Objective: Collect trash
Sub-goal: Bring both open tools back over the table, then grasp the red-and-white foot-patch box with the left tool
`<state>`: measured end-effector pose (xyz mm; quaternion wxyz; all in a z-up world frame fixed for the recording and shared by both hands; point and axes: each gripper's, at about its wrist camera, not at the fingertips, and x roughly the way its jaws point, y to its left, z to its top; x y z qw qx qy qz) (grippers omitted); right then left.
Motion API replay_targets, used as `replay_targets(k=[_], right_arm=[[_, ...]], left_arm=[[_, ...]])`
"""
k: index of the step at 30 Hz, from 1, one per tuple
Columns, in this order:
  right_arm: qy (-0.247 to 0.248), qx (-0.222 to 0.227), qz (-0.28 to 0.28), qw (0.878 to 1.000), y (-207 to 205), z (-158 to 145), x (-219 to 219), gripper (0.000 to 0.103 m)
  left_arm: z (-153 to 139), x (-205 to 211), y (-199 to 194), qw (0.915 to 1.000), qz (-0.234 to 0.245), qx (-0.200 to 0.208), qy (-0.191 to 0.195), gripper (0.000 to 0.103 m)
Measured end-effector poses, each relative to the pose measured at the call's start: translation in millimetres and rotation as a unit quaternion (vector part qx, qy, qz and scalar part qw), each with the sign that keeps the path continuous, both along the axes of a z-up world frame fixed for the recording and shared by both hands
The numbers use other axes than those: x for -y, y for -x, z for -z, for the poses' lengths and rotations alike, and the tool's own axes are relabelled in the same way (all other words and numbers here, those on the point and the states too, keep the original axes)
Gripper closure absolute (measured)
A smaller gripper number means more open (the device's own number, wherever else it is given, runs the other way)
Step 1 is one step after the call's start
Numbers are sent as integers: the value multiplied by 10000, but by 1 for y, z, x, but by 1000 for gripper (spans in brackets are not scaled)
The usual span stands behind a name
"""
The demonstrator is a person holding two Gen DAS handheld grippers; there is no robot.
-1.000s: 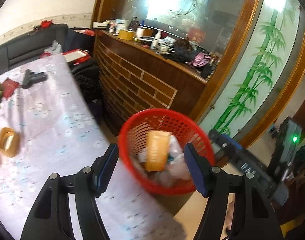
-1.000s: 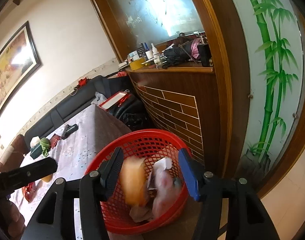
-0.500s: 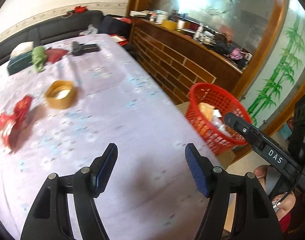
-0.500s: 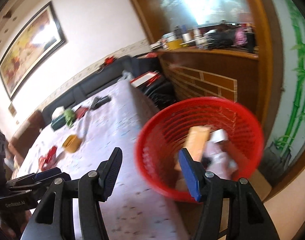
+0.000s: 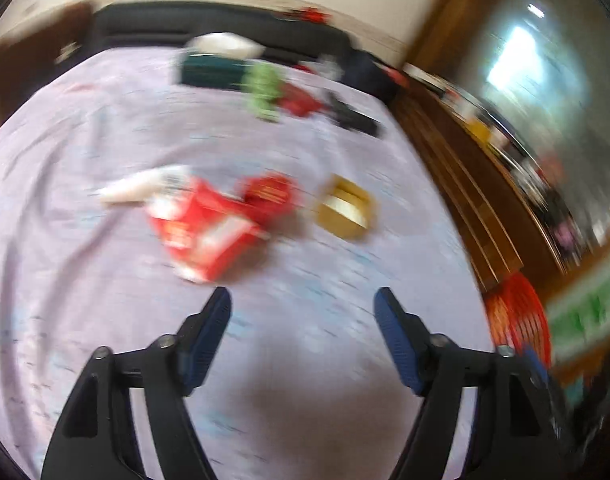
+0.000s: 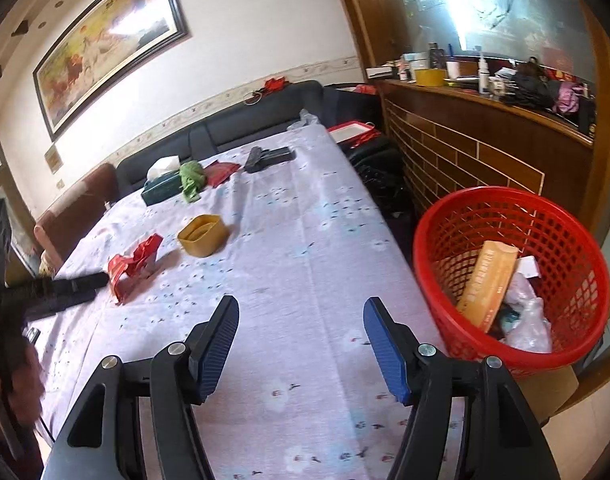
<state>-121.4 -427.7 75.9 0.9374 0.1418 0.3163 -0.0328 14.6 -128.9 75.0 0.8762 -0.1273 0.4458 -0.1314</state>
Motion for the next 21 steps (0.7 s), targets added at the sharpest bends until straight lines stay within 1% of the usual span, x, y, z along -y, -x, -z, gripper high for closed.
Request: replay_targets(k=[2, 3, 5, 6, 8, 9, 10, 12, 15, 17, 19, 21], right_arm=[[21, -6, -51, 10000, -1, 1, -3, 34], [23, -9, -63, 10000, -2, 1, -4, 34], [4, -3, -86, 10000, -2, 2, -4, 33], [-8, -5, -91, 10000, -3, 2, -4, 33], [-37, -25, -99, 9999, -4, 5, -2, 33], [-41, -29, -100, 9999, -4, 5, -3, 33], [-39, -41, -99, 9999, -4, 6, -2, 33], [-30, -59, -93, 9999, -4, 7, 0, 33], [-13, -68, -64, 10000, -3, 8, 3, 33], [-9, -72, -35, 10000, -3, 7, 5, 33], [-10, -72, -15, 10000, -3, 7, 4, 33], [-34, -78, -21, 10000, -5, 6, 3, 33]], left_arm=[[7, -21, -19, 9989, -384, -263, 93, 23], [12, -33, -31, 9971, -582, -407, 272, 23], [21, -47, -50, 9926, -872, -676, 503, 24], [25, -50, -57, 9912, -921, -745, 590, 24], [34, -52, -73, 9883, -1031, -952, 604, 24], [38, -53, -80, 9862, -1103, -1033, 679, 24], [42, -53, -86, 9850, -1117, -1080, 747, 24], [49, -51, -94, 9834, -1120, -1205, 760, 24], [58, -45, -100, 9845, -1043, -1242, 672, 24], [57, -42, -98, 9876, -972, -1089, 571, 27], [58, -43, -96, 9887, -837, -1022, 707, 38], [57, -46, -93, 9904, -721, -914, 749, 43]])
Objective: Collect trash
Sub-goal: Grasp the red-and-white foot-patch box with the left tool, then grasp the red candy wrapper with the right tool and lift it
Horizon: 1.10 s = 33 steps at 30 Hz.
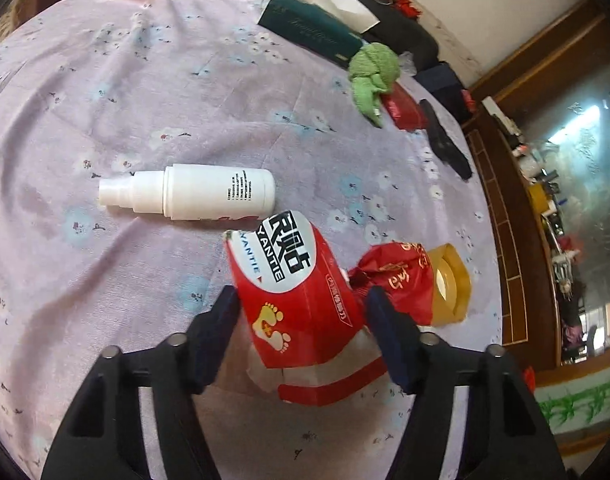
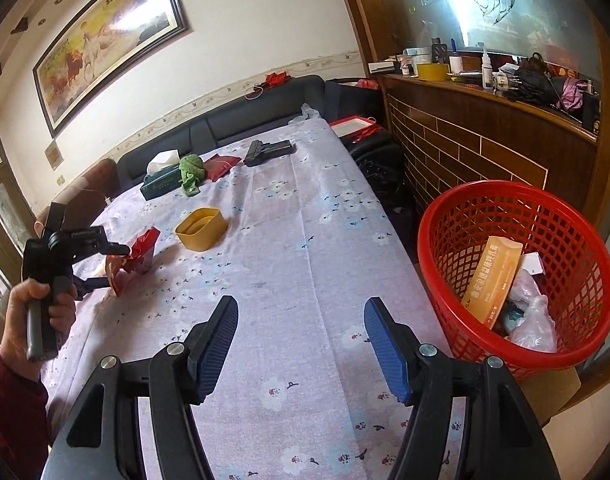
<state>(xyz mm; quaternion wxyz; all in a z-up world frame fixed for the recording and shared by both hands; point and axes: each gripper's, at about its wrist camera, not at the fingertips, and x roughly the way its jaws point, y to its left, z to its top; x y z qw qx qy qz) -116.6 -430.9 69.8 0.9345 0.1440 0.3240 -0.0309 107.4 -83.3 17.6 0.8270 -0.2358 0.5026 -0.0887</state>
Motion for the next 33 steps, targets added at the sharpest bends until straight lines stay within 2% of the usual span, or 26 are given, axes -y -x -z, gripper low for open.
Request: replay_targets(k=[3, 7, 12, 16, 19, 23, 26, 29, 33], right_arm=[[-41, -17, -80, 10000, -5, -2, -6, 33], [-70, -35, -265, 9996, -12, -8, -20, 33], [31, -60, -598, 9982, -29, -19, -51, 33], [-40, -191, -952, 9953, -55, -24, -83, 33], [-149, -355, -1209, 9919, -85, -21, -110, 33], [-258, -543, -1421, 9880, -131, -14, -145, 33], [-272, -677, -1383, 9877, -164, -4, -164, 33], [-420, -864, -1227, 9878, -199, 13, -175, 33], [-467, -1061, -996, 9883, -228, 32, -181, 33]], left_arm=[[-2, -5, 7, 9996, 203, 172, 33, 53], [-8, -17, 15, 9978, 501, 332, 277, 54], [-12, -28, 29, 9940, 950, 499, 224, 53], [-12, -45, 35, 9931, 874, 777, 24, 53], [-9, -57, 34, 9929, 740, 927, 102, 53], [-8, -64, 33, 9918, 557, 1150, -24, 53], [-12, -69, 33, 9906, 433, 1295, -128, 53], [-17, -68, 39, 9871, 339, 1505, -426, 53], [-17, -60, 41, 9847, 451, 1565, -627, 53]])
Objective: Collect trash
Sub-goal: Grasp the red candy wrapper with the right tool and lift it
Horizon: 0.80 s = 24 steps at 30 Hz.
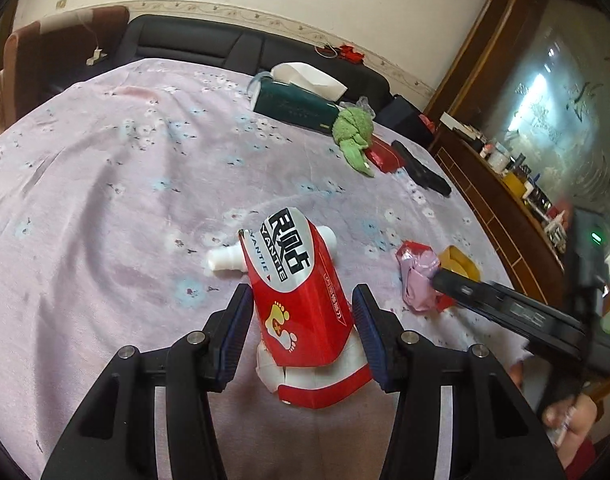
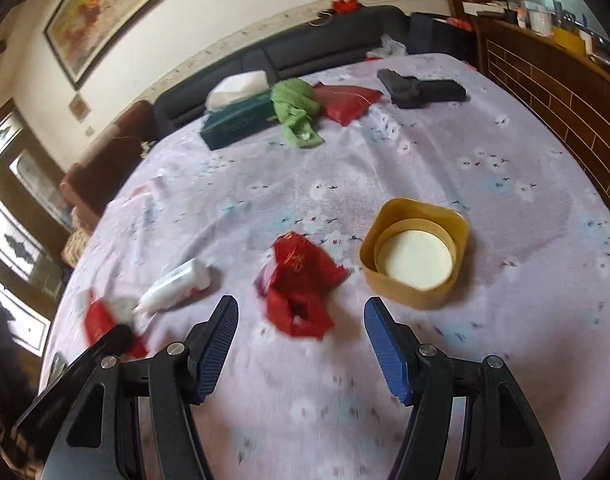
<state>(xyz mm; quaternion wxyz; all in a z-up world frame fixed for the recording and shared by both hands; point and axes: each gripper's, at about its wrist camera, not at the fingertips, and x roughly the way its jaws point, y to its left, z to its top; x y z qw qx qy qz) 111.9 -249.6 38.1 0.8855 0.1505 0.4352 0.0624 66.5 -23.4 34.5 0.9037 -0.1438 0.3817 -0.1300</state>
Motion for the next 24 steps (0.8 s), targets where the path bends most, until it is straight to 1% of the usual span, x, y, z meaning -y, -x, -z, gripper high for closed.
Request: replay_targets(k=[2, 4, 5, 6, 7, 10, 14, 17, 24], right_arm=[[-5, -98, 42, 9999, -10, 10, -2, 34], [-44, -138, -24, 9999, -13, 15, -4, 40], [-19, -161, -57, 9999, -16, 19, -7, 44], [1, -168, -76, 9998, -17, 21, -8, 56], [25, -167, -121, 9998, -18, 23, -10, 60], [220, 36, -202, 9995, -14, 22, -14, 65], [376, 426, -287, 9980, -2, 14, -17, 66], [641, 875, -413, 9932, 12, 1, -24, 66], [946, 1175, -679, 9862, 26, -7, -41, 66]], left_arm=[[0, 5, 0, 10000, 64, 3, -57, 53], [-1, 8, 1, 9998, 119, 52, -121, 53], [-1, 10, 2, 9998, 129, 77, -152, 53], [-1, 11, 2, 9997, 140, 101, -186, 53], [-2, 12, 2, 9996, 147, 117, -202, 53], [-2, 12, 3, 9996, 127, 161, -218, 53], [-4, 14, 5, 9991, 74, 258, -335, 53], [-7, 15, 8, 9982, 2, 380, -459, 53], [-9, 16, 9, 9965, -104, 486, -668, 53]])
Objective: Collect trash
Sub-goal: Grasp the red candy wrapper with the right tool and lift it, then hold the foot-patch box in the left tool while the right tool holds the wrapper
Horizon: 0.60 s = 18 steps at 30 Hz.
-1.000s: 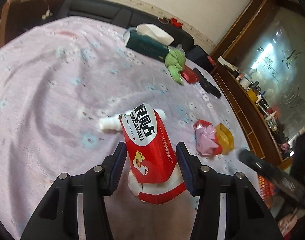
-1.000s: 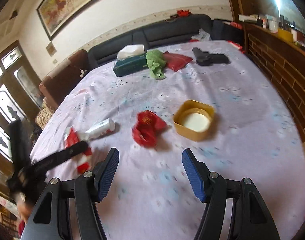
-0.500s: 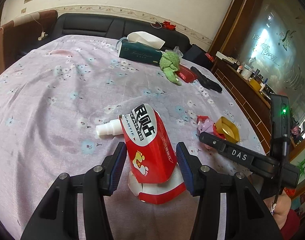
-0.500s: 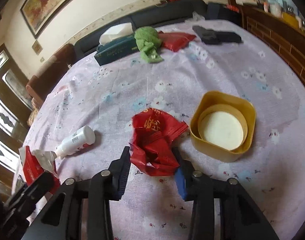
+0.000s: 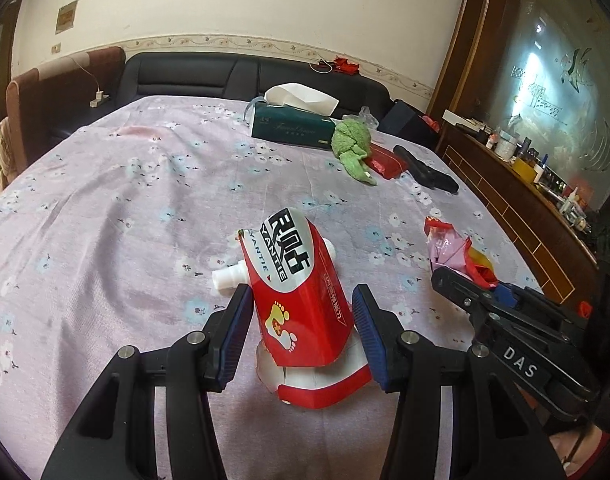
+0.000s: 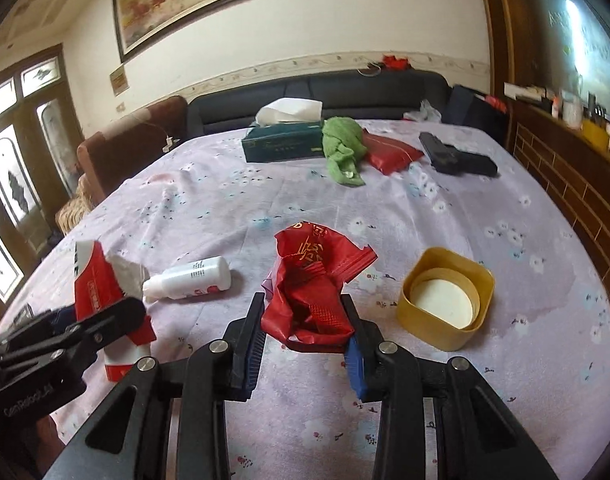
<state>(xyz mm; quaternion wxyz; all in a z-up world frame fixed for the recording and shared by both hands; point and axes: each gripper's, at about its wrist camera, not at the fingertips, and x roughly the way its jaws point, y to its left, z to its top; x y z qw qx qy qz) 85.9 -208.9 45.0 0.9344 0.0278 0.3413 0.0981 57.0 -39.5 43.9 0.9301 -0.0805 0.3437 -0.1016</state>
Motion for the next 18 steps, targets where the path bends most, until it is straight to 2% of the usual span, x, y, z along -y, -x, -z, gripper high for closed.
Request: replay_targets(k=[18], right_arm=[[78, 88, -66, 9999, 4, -1, -2, 66]], left_arm=[[-3, 7, 6, 9994, -45, 168, -310, 53]])
